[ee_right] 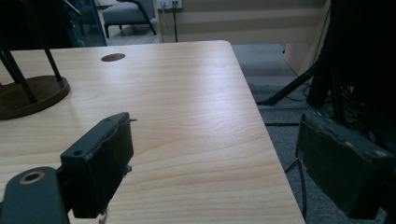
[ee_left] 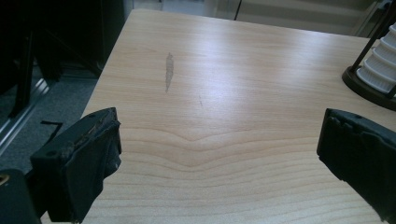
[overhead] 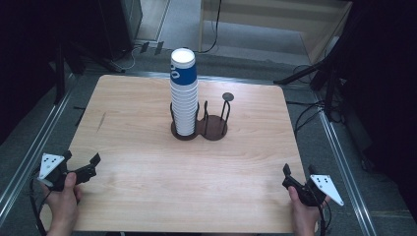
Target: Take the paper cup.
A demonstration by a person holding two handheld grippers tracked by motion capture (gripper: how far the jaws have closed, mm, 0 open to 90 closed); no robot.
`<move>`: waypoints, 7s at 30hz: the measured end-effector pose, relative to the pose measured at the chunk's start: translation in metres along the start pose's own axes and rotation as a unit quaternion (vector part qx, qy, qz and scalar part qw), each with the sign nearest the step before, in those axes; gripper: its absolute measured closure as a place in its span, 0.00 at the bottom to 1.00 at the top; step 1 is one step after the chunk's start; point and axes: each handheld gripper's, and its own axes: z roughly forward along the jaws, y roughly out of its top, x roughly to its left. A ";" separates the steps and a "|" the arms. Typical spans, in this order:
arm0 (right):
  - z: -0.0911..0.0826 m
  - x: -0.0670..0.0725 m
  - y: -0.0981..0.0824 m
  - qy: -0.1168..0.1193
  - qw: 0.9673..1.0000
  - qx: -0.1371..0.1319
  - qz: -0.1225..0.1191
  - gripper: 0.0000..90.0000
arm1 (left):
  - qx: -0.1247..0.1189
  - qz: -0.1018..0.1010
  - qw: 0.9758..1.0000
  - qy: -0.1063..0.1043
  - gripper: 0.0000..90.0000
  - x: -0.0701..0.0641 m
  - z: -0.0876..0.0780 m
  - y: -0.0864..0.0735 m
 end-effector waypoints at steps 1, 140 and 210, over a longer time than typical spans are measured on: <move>-0.001 0.000 0.000 0.001 1.000 -0.001 -0.001 0.13 | -0.002 -0.002 1.000 -0.002 0.01 0.000 -0.001 0.000; 0.111 0.313 0.190 0.197 0.979 -0.006 -0.047 0.05 | 0.042 0.069 0.997 0.018 0.01 -0.018 0.016 -0.001; 0.127 0.344 0.230 0.149 0.984 -0.087 -0.043 0.21 | 0.030 0.048 0.998 0.012 0.01 -0.013 0.015 0.000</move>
